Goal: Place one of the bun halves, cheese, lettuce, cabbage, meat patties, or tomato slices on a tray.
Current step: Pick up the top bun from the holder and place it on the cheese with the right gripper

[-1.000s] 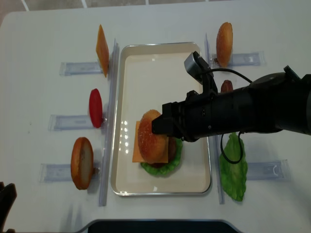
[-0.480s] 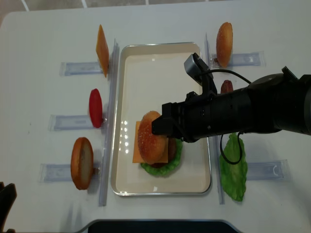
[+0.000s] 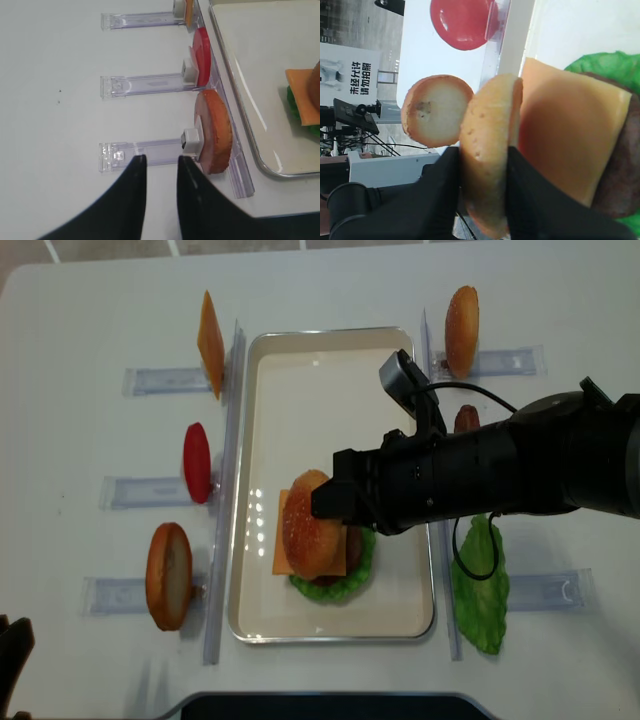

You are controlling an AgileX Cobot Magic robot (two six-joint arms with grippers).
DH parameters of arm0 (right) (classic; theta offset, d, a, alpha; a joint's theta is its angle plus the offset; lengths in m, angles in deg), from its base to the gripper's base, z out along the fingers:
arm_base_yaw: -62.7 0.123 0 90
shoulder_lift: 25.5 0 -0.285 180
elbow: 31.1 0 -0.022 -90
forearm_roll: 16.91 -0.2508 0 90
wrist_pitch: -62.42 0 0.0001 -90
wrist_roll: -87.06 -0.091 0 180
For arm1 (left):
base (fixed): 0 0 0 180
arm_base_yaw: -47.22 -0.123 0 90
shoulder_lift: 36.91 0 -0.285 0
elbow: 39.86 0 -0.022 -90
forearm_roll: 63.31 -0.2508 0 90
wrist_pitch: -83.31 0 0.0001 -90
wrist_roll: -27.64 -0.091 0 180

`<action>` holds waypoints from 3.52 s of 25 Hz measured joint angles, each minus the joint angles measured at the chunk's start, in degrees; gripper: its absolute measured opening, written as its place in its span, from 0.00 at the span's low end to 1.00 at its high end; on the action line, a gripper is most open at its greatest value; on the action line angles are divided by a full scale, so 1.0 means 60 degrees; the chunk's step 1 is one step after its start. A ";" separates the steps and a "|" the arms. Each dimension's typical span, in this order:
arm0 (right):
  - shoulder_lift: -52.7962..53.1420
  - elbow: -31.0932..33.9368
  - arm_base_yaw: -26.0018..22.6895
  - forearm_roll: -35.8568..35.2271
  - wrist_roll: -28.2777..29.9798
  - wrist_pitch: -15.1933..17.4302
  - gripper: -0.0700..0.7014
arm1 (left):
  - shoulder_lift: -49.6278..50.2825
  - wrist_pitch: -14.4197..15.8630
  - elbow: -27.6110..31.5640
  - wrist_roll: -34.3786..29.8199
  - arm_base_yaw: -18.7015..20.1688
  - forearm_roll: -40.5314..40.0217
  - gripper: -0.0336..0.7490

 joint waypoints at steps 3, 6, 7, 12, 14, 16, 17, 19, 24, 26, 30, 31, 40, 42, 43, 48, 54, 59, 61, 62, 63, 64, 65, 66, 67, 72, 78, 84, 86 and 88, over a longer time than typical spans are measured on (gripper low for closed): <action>0.0000 0.0000 0.0000 0.0000 -0.0025 0.0007 0.40 | 0.0000 0.0000 0.0000 0.0000 0.0000 0.0000 0.25; 0.0000 0.0000 0.0000 0.0000 -0.0047 0.0010 0.42 | 0.0000 0.0000 0.0000 0.0000 0.0000 0.0000 0.25; 0.0000 0.0000 0.0000 0.0000 -0.0047 0.0010 0.43 | 0.0000 0.0000 0.0000 0.0000 0.0000 0.0000 0.25; 0.0000 0.0000 0.0000 0.0000 -0.0065 0.0010 0.44 | 0.0000 0.0000 0.0000 0.0000 0.0000 0.0000 0.25; 0.0000 0.0000 0.0000 -0.0008 -0.0065 0.0010 0.45 | 0.0000 0.0000 0.0000 0.0000 0.0000 0.0000 0.25; 0.0000 0.0000 0.0000 -0.0017 -0.0074 0.0010 0.45 | 0.0000 0.0000 0.0000 0.0000 0.0000 0.0000 0.25; 0.0000 0.0000 0.0000 -0.0017 -0.0072 -0.0010 0.45 | 0.0000 0.0000 0.0000 0.0000 0.0000 0.0000 0.25; 0.0000 0.0000 0.0000 -0.0017 -0.0084 -0.0066 0.45 | 0.0000 0.0000 0.0000 0.0000 0.0000 0.0000 0.25; 0.0000 0.0000 0.0000 -0.0017 -0.0112 -0.0125 0.45 | 0.0000 0.0000 0.0000 0.0000 0.0000 0.0000 0.25; 0.0000 0.0000 0.0000 -0.0017 -0.0119 -0.0154 0.46 | 0.0000 0.0000 0.0000 0.0000 0.0000 0.0000 0.25; 0.0000 0.0000 0.0000 -0.0017 -0.0159 -0.0235 0.49 | 0.0000 0.0000 0.0000 0.0000 0.0000 0.0000 0.25; 0.0000 0.0000 0.0000 -0.0017 -0.0193 -0.0252 0.50 | 0.0000 0.0000 0.0000 0.0000 0.0000 0.0000 0.25; 0.0000 0.0000 0.0000 -0.0017 -0.0247 -0.0336 0.61 | 0.0000 0.0000 0.0000 0.0000 0.0000 0.0000 0.25; 0.0000 0.0000 0.0000 -0.0017 -0.0250 -0.0344 0.65 | 0.0000 0.0000 0.0000 0.0000 0.0000 0.0000 0.25; 0.0000 0.0000 0.0000 -0.0017 -0.0250 -0.0344 0.67 | 0.0000 0.0000 0.0000 0.0000 0.0000 0.0000 0.25; 0.0000 0.0000 0.0000 -0.0017 -0.0258 -0.0472 0.73 | 0.0000 0.0000 0.0000 0.0000 0.0000 0.0105 0.25; 0.0000 0.0000 0.0000 0.0003 -0.0258 -0.0643 0.73 | 0.0000 0.0000 0.0000 0.0000 0.0000 0.0144 0.25; 0.0000 0.0000 0.0000 0.0157 -0.0258 -0.0871 0.73 | 0.0000 0.0000 0.0000 0.0000 0.0000 0.0144 0.25; 0.0000 0.0000 0.0000 0.0281 -0.0362 -0.0952 0.73 | 0.0000 0.0000 0.0000 0.0000 0.0000 0.0144 0.25; 0.0000 0.0000 0.0000 0.0408 -0.0440 -0.1014 0.73 | 0.0000 0.0000 0.0000 0.0000 0.0000 0.0144 0.25; 0.0000 0.0000 0.0000 0.0495 -0.0494 -0.1054 0.73 | 0.0000 0.0000 0.0000 0.0000 0.0000 0.0144 0.25; 0.0000 0.0000 0.0000 0.0533 -0.0533 -0.1081 0.73 | 0.0000 0.0000 0.0000 0.0000 0.0000 0.0144 0.25; 0.0000 0.0000 0.0000 0.0600 -0.0555 -0.1105 0.73 | 0.0000 0.0000 0.0000 0.0000 0.0000 0.0144 0.25; 0.0000 0.0000 0.0000 0.0647 -0.0574 -0.1115 0.73 | 0.0000 0.0000 0.0000 0.0000 0.0000 0.0144 0.25; 0.0000 0.0000 0.0000 0.0657 -0.0577 -0.1123 0.73 | 0.0000 0.0000 0.0000 0.0000 0.0000 0.0153 0.25; 0.0000 -0.0056 0.0000 0.0773 -0.0705 -0.1133 0.73 | 0.0000 0.0000 0.0000 0.0000 0.0000 0.0153 0.25; 0.0317 -0.0324 0.0000 0.1806 -0.1508 -0.1509 0.73 | 0.0000 0.0000 0.0000 0.0000 0.0000 0.0153 0.25; 0.0445 -0.0380 0.0000 0.2632 -0.2219 -0.1766 0.73 | 0.0000 0.0000 0.0000 0.0000 0.0000 0.0153 0.25; 0.0451 -0.0380 0.0000 0.2746 -0.2287 -0.1837 0.73 | 0.0000 0.0000 0.0000 0.0000 0.0000 0.0153 0.25; 0.0473 -0.0380 0.0000 0.2893 -0.2355 -0.1974 0.73 | 0.0000 0.0000 0.0000 0.0000 0.0000 0.0153 0.25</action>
